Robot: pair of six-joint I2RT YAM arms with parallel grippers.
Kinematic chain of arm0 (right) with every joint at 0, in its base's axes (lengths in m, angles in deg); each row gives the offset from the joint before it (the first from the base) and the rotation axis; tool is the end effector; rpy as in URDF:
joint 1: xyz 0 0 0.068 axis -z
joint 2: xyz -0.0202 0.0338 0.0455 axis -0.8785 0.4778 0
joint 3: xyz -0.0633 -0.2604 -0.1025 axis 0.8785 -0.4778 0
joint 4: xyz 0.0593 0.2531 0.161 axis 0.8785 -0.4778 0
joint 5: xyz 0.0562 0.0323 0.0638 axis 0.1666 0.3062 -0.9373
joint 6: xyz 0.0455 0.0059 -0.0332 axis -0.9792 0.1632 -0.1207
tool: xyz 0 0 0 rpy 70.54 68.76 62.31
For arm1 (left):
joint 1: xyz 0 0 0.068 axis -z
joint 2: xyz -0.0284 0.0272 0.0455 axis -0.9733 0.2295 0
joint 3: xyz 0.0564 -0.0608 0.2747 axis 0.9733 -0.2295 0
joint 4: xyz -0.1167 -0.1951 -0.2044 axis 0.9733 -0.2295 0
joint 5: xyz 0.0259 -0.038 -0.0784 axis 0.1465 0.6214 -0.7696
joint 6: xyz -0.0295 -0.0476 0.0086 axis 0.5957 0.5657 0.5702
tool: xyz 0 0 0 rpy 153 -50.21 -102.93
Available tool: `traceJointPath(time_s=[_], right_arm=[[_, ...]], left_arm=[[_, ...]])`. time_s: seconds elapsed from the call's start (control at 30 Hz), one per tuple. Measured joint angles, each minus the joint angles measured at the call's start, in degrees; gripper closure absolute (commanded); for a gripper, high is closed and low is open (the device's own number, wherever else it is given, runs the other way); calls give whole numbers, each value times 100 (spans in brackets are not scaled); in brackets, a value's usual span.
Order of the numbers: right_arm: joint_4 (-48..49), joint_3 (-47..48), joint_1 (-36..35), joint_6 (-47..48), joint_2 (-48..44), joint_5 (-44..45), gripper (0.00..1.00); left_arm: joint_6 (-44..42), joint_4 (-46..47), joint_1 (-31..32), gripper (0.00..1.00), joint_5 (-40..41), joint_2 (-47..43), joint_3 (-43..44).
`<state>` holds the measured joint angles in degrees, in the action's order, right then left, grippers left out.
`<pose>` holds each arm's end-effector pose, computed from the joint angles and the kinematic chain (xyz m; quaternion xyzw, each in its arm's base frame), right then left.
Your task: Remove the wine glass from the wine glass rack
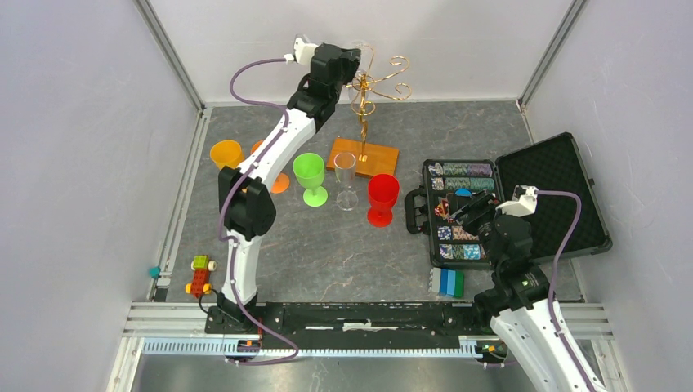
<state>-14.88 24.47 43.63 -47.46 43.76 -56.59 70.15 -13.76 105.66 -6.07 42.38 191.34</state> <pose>0.1562 0.0407 0.2610 0.2739 0.7354 0.2593 0.5629 0.5078 -0.2648 0.4011 -0.3702 0.6361 -0.4203 0.5307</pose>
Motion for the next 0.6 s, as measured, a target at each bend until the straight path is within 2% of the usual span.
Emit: traceJointPath(time_s=[0.43,0.53,0.6], right_arm=[[0,7,0,-2,-7,2,21],[-2,7,0,-2,-20,26,21],[-9,7,0,-2,-37,52,21]], left_arm=[[264,28,-24,59,-133,-127,-136],[258,37,-24,58,-155,-170,-164],[251,35,-24,63,-157,-181,-166]])
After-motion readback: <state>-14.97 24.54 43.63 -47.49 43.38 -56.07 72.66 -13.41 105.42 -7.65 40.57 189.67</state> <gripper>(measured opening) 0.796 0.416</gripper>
